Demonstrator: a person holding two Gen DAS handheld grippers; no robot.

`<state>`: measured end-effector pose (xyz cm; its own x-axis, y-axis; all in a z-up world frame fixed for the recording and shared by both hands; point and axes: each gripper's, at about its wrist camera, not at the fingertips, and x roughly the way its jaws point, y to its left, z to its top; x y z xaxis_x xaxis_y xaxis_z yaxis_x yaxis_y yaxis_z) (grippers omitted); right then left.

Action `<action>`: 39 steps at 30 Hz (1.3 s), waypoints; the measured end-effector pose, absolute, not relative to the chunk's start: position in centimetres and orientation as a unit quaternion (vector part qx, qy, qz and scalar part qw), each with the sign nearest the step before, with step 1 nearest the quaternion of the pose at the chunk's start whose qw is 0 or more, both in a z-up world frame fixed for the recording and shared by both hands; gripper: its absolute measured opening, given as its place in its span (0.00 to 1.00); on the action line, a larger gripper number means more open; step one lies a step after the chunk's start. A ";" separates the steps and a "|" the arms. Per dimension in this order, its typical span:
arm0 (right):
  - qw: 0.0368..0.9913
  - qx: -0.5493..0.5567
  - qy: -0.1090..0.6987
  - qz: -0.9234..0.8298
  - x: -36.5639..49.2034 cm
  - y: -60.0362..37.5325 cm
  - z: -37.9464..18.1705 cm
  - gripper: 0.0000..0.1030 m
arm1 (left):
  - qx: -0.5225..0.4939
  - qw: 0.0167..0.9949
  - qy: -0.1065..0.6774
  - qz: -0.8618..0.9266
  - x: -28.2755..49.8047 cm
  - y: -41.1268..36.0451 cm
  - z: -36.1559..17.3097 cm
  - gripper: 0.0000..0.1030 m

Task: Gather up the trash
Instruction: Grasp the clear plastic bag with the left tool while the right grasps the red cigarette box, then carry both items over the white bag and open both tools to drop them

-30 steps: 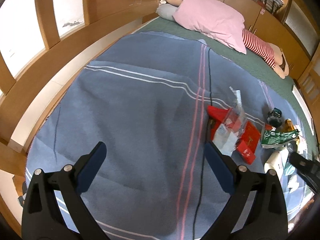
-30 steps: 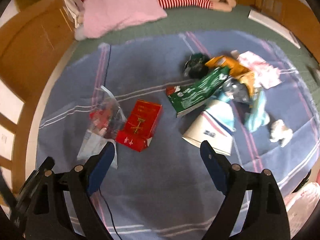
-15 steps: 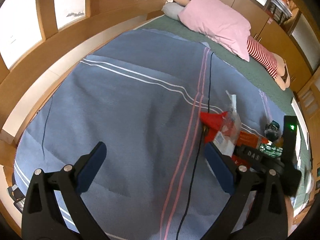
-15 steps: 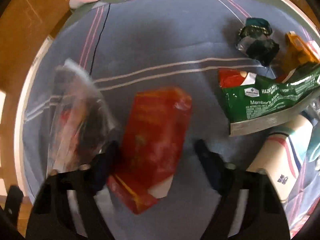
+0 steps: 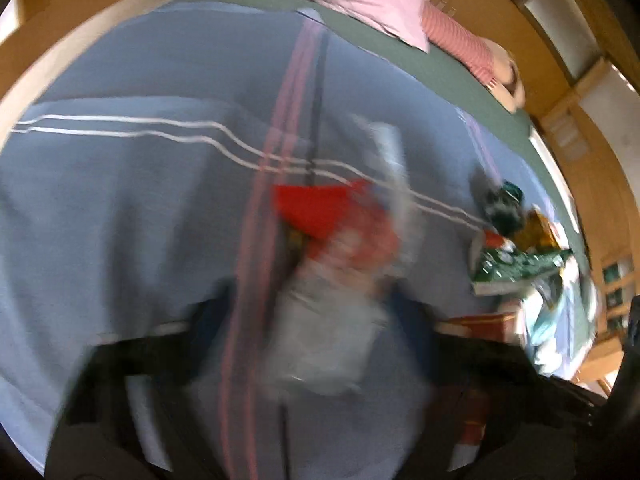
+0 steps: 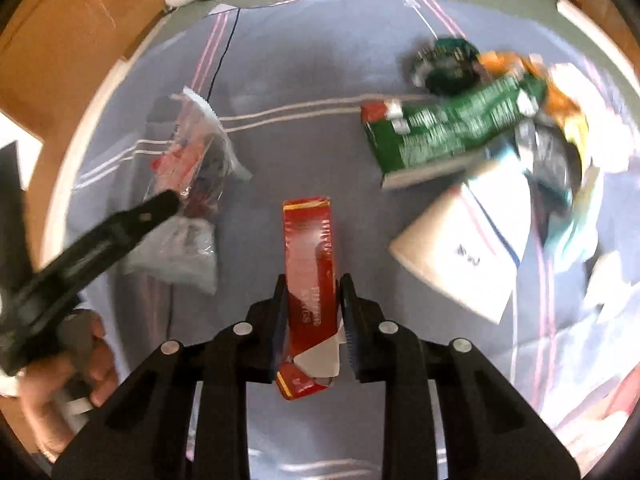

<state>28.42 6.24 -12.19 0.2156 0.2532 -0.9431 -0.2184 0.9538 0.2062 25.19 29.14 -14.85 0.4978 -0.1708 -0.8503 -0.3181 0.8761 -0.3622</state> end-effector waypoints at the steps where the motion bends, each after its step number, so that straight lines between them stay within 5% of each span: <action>1: 0.780 0.023 0.608 0.147 28.4 5.7 -12.1 0.26 | -0.251 0.829 0.499 0.034 25.0 28.9 -14.7 0.46; 8: 0.791 0.075 0.587 0.155 28.6 3.3 -11.0 0.26 | -0.232 0.832 0.504 -0.008 21.3 26.8 -12.8 0.24; 21: 0.745 0.150 0.606 0.235 29.5 5.4 -11.9 0.27 | -0.257 0.829 0.494 0.043 16.3 29.2 -12.2 0.24; 25: 0.769 0.090 0.608 0.176 30.0 6.1 -12.2 0.80 | -0.262 0.825 0.497 0.057 16.3 29.8 -12.6 0.24; 33: 0.762 -0.059 0.619 0.183 29.2 12.1 -15.1 0.79 | -0.277 0.826 0.485 0.081 16.0 30.8 -12.6 0.24; 35: 0.758 -0.067 0.621 0.190 29.0 12.6 -15.4 0.59 | -0.288 0.827 0.474 0.091 15.7 31.5 -12.4 0.24; 39: 0.770 -0.006 0.610 0.186 29.2 10.5 -14.0 0.58 | -0.286 0.839 0.456 0.079 15.6 31.6 -11.7 0.24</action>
